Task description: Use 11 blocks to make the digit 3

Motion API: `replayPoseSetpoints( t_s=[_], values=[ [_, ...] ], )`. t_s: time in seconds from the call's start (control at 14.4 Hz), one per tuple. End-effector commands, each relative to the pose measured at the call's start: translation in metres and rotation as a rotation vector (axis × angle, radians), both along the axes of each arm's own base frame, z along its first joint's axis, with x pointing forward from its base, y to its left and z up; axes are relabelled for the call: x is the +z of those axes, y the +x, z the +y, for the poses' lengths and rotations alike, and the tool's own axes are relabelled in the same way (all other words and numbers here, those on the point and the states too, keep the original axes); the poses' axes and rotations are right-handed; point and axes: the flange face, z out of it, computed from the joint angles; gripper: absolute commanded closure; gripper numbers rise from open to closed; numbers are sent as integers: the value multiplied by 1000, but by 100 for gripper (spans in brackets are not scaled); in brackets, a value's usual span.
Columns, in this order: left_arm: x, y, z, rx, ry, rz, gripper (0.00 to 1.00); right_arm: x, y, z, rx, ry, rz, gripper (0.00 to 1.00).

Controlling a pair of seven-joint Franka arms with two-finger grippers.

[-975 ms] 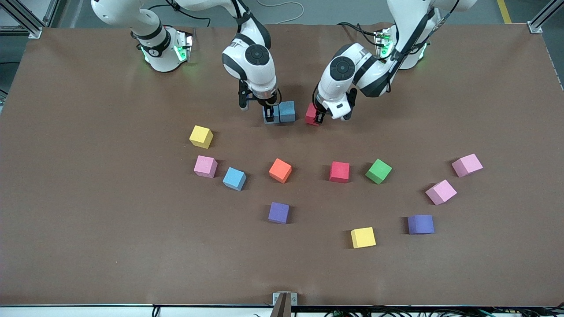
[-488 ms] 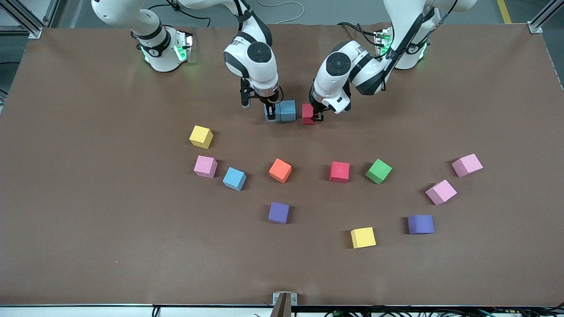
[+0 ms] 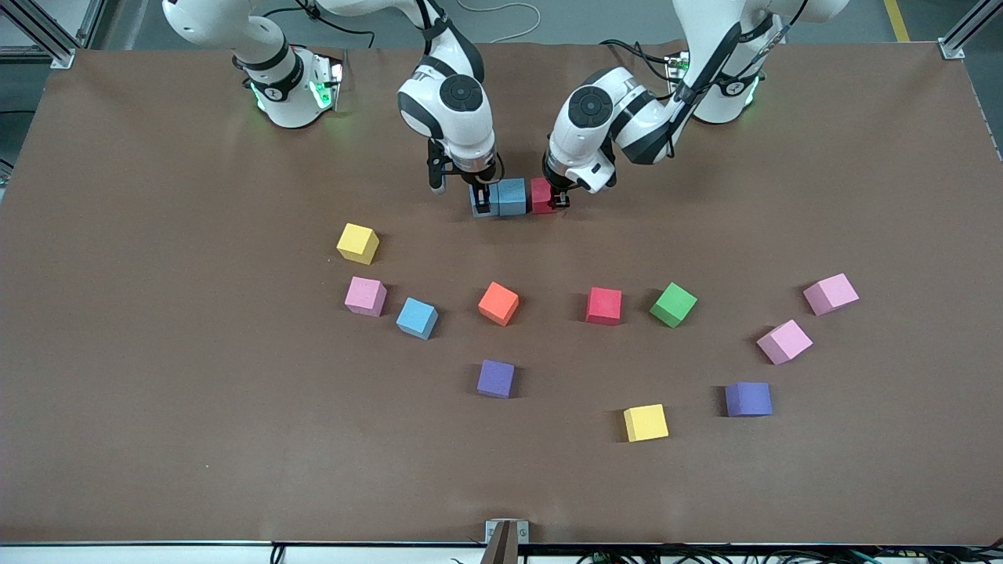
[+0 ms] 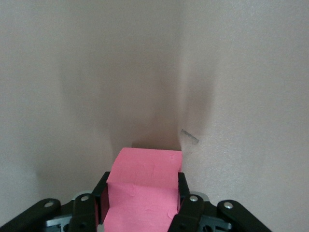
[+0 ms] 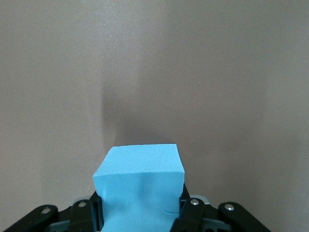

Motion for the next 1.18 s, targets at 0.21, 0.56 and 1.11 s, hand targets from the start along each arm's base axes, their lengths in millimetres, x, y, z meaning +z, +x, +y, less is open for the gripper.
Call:
replayPoseSetpoints(
  t_s=[0.21, 0.56, 1.11],
  values=[
    [-1, 2, -9, -5, -20, -2, 72, -8, 1, 3, -21, 1, -4, 100],
    [-2, -3, -14, -25, -21, -3, 72, -10, 2, 2, -13, -3, -5, 100],
    [-4, -2, -13, -44, -15, -9, 72, -8, 9, 8, -16, 4, -11, 100]
  ],
)
